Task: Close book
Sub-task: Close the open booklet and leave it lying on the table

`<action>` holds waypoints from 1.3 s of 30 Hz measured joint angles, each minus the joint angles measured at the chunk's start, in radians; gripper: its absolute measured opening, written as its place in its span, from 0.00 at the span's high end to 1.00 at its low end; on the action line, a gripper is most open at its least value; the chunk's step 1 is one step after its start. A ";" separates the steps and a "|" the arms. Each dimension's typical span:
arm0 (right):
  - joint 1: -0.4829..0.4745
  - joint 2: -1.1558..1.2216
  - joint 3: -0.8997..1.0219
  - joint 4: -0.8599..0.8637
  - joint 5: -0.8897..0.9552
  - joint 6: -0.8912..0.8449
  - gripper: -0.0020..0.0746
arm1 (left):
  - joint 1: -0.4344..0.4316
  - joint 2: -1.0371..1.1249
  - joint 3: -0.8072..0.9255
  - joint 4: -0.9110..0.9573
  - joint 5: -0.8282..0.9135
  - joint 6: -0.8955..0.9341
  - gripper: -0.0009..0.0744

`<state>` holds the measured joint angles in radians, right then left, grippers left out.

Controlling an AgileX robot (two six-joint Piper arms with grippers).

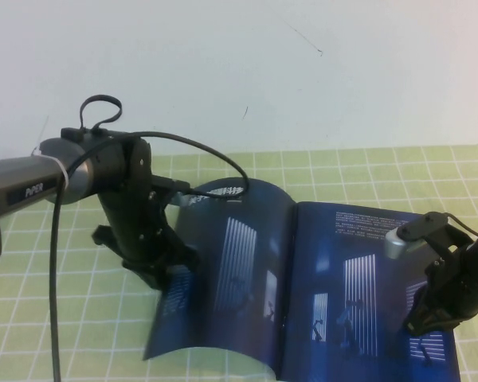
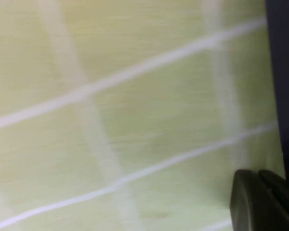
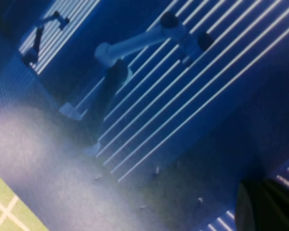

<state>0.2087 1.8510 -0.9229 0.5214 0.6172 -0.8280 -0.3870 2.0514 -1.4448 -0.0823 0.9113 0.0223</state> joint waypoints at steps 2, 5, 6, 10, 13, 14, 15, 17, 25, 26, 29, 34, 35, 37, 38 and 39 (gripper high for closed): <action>0.000 0.000 0.000 0.000 0.000 0.000 0.98 | 0.000 0.000 0.000 -0.109 0.011 0.085 0.99; 0.000 0.000 0.000 0.000 0.000 0.000 0.98 | 0.000 -0.013 0.000 -0.327 0.022 0.263 0.99; 0.000 0.000 0.000 0.000 0.000 0.000 0.98 | 0.000 -0.022 0.000 -0.415 0.028 0.331 0.99; 0.002 -0.007 -0.008 -0.053 0.005 0.017 0.98 | 0.000 -0.064 0.000 -0.788 0.085 0.598 0.99; 0.004 -0.053 -0.036 -0.262 0.048 0.141 0.98 | 0.000 -0.080 0.000 -0.988 0.138 0.769 0.99; 0.004 -0.077 -0.052 -0.331 0.068 0.194 0.98 | 0.000 -0.083 0.000 -1.030 0.152 0.807 0.99; 0.004 -0.111 -0.070 -0.417 0.097 0.261 0.98 | 0.000 -0.083 0.000 -1.072 0.168 0.847 0.99; 0.004 -0.190 -0.107 -0.555 0.152 0.379 0.98 | 0.000 -0.083 0.000 -1.107 0.192 0.896 0.99; 0.004 -0.534 -0.157 -0.708 0.256 0.485 0.98 | 0.000 -0.131 0.000 -0.792 0.117 0.776 0.99; 0.004 -0.577 -0.157 -0.699 0.263 0.485 0.98 | 0.000 -0.153 0.000 -0.722 0.097 0.751 0.99; 0.004 -0.688 -0.153 -0.670 0.273 0.485 0.98 | 0.000 -0.237 0.000 -0.556 0.054 0.706 0.99; 0.004 -0.869 -0.053 -0.617 0.256 0.485 0.98 | 0.000 -0.415 0.000 -0.375 -0.001 0.635 0.99; 0.004 -0.906 -0.027 -0.609 0.251 0.485 0.98 | 0.000 -0.454 0.000 -0.350 -0.008 0.623 0.99; 0.004 -0.981 0.040 -0.593 0.244 0.485 0.98 | 0.000 -0.530 0.000 -0.327 -0.013 0.612 0.99; 0.004 -1.011 0.067 -0.591 0.240 0.485 0.98 | 0.000 -0.569 0.005 -0.322 -0.023 0.610 0.99; 0.004 -1.048 0.100 -0.587 0.240 0.485 0.98 | 0.000 -0.601 0.019 -0.318 -0.041 0.608 0.99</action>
<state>0.2131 0.8028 -0.8224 -0.0652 0.8577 -0.3431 -0.3870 1.4505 -1.4255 -0.3999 0.8701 0.6301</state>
